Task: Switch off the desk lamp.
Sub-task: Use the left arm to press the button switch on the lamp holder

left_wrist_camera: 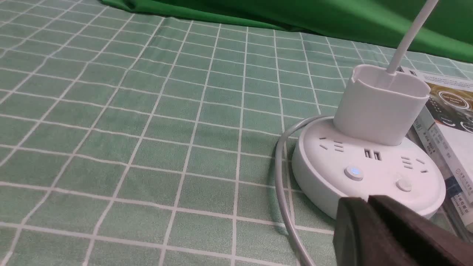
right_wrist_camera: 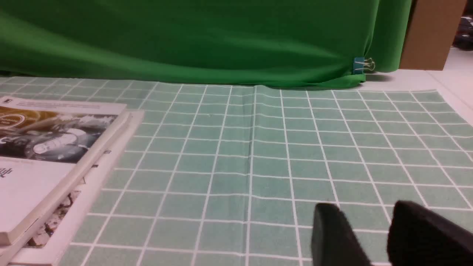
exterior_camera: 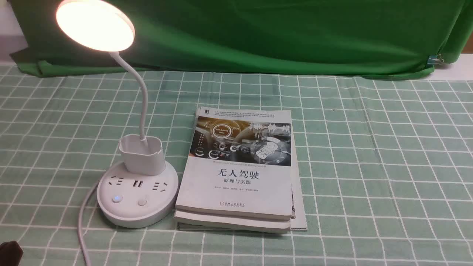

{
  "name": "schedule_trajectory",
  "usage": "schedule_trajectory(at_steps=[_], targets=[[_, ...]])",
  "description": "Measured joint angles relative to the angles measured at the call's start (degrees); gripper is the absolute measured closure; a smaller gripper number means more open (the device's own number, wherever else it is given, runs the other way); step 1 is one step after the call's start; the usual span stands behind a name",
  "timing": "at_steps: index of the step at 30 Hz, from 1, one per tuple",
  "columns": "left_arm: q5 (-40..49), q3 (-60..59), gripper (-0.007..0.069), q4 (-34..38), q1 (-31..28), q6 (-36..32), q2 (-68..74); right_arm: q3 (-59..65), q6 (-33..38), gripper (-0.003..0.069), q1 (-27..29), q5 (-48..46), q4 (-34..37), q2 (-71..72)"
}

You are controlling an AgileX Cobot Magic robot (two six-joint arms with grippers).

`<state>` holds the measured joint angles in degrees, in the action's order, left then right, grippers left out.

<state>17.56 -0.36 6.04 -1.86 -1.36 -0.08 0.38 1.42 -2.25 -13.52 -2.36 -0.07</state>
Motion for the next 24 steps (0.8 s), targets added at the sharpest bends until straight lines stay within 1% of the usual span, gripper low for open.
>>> schedule_trajectory(at_steps=[11,15,16,18,19,20,21,24], targets=[[-0.16,0.0,0.0601,0.0,0.0,0.0,0.0,0.0,0.0,0.0417,0.0,0.0,0.0,0.0],[-2.04,0.0,0.0601,-0.66,0.0,-0.41,0.0,0.0,0.0,0.0417,0.0,0.0,0.0,0.0],[-3.84,0.0,0.0601,-0.5,0.0,-0.34,0.0,0.0,0.0,0.0417,0.0,0.0,0.0,0.0],[-6.37,0.0,0.0601,2.85,0.0,1.86,0.0,0.0,0.0,0.0417,0.0,0.0,0.0,0.0],[-8.67,0.0,0.0601,7.67,0.0,4.95,0.0,0.0,0.0,0.0417,0.0,0.0,0.0,0.0],[-9.01,0.0,0.0601,7.67,0.0,4.95,0.0,0.0,0.0,0.0417,0.0,0.0,0.0,0.0],[-11.63,0.0,0.0601,13.76,0.0,8.09,0.0,0.0,0.0,0.0417,0.0,0.0,0.0,0.0],[-15.05,0.0,0.0601,19.76,0.0,9.92,0.0,0.0,0.0,0.0417,0.0,0.0,0.0,0.0]])
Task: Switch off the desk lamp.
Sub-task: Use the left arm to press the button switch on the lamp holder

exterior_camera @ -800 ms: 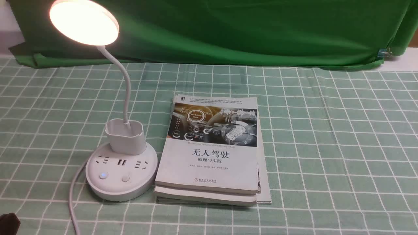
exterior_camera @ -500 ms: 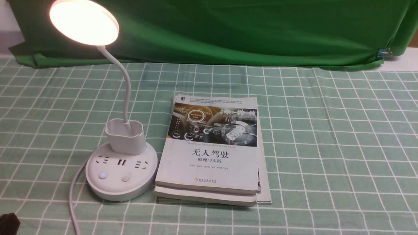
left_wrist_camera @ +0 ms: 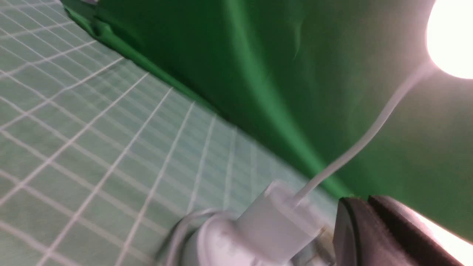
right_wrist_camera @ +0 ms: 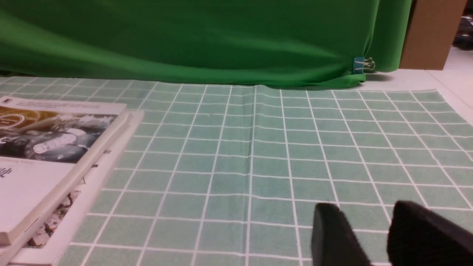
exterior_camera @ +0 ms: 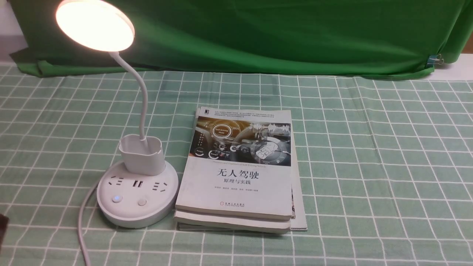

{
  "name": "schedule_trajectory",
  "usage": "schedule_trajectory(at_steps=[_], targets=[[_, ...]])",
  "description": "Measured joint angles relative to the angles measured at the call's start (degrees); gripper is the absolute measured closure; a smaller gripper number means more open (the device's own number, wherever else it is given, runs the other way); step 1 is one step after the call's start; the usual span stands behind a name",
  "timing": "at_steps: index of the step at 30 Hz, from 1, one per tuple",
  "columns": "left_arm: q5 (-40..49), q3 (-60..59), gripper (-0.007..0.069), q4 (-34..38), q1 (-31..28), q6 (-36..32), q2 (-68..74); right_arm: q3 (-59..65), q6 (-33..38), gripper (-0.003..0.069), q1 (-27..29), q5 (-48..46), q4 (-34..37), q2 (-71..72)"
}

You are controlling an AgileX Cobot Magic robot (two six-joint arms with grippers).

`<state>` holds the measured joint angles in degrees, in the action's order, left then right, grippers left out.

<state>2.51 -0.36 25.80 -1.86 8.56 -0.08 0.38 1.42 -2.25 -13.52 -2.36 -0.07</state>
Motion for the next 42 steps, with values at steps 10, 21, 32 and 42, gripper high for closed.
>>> schedule_trajectory(at_steps=[10,21,32,42], targets=[[6.34,3.67,0.0601,3.75,0.0,0.39,3.06,0.0,0.0,0.0417,0.0,0.0,0.0,0.0],[45.56,34.08,0.0601,-11.22,0.0,-10.8,41.16,0.0,0.0,0.0417,0.0,0.0,0.0,0.0],[49.37,45.0,0.0601,-13.77,9.73,-15.05,69.0,0.0,0.0,0.0417,0.0,0.0,0.0,0.0],[53.25,60.66,0.0601,-16.07,16.67,-15.0,87.59,0.0,0.0,0.0417,0.0,0.0,0.0,0.0]])
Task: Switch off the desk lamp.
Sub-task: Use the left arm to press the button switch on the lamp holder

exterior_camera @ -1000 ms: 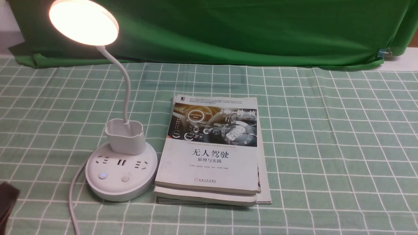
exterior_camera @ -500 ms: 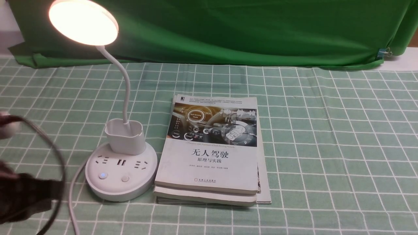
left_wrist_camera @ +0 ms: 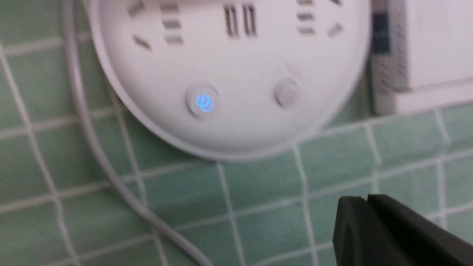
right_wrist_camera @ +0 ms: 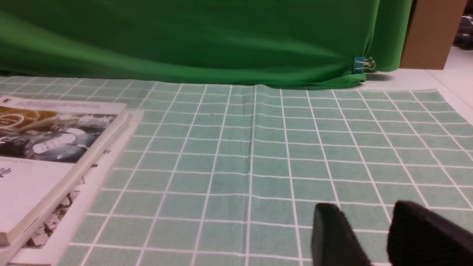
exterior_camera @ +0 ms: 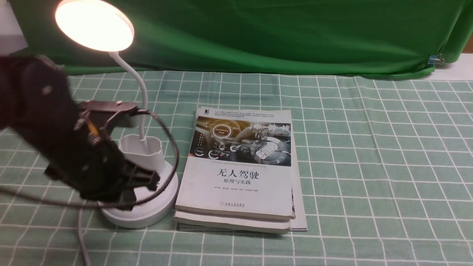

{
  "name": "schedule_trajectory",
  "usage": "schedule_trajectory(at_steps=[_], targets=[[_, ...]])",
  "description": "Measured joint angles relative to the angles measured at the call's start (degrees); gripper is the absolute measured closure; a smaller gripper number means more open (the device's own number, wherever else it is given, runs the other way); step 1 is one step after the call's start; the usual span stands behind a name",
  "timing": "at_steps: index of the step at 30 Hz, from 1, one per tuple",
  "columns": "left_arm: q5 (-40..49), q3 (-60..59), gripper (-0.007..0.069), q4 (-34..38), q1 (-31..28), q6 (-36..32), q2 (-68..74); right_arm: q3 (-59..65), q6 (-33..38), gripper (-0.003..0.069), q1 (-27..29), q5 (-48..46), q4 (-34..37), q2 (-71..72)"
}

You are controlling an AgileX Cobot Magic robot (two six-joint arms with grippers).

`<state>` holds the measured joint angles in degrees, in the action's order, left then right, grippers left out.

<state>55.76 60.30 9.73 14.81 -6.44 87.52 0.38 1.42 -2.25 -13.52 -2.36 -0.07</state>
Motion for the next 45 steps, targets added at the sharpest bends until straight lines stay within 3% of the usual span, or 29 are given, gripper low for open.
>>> schedule_trajectory(at_steps=[26,45], targets=[[2.85,5.71,0.0601,-0.03,0.05,-2.35,10.17,0.0,0.0,0.0417,0.0,0.0,0.0,0.0],[-1.78,5.71,0.0601,-0.49,0.05,-2.67,14.27,0.0,0.0,0.0417,0.0,0.0,0.0,0.0]])
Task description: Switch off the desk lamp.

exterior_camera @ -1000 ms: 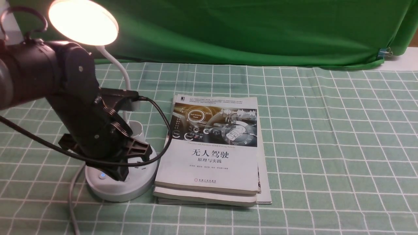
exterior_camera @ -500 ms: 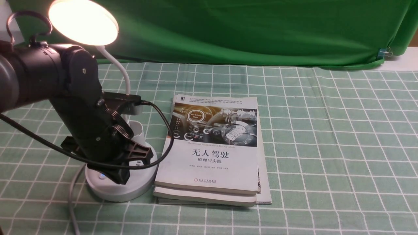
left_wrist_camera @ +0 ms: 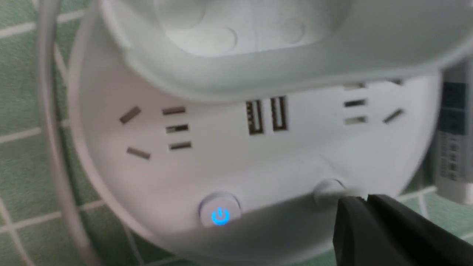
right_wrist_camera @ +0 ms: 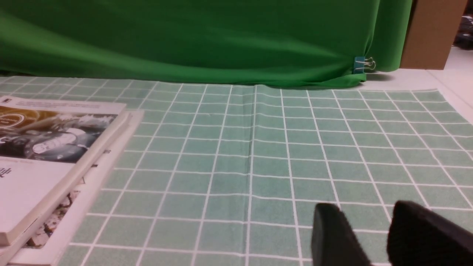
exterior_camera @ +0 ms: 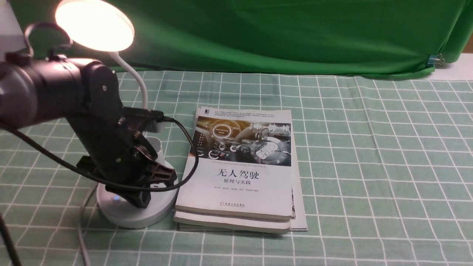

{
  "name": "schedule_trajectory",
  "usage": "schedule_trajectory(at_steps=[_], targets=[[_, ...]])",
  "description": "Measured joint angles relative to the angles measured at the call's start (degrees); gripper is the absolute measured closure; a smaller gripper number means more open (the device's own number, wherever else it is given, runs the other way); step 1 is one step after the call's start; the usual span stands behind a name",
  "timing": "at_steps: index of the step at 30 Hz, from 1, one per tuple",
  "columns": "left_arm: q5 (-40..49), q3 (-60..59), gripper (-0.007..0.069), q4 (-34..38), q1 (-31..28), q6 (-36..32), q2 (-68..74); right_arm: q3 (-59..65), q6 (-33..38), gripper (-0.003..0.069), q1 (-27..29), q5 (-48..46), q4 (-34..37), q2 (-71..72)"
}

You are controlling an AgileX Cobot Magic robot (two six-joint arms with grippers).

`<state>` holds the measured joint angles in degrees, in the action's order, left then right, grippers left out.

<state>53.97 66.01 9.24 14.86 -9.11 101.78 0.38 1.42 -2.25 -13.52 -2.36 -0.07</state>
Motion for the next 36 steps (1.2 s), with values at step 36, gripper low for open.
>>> schedule_trajectory(at_steps=[36], targets=[[-37.0,-47.64,0.0601,6.8,0.0,-0.75,-70.43,0.0,0.0,0.0417,0.0,0.0,0.0,0.0]])
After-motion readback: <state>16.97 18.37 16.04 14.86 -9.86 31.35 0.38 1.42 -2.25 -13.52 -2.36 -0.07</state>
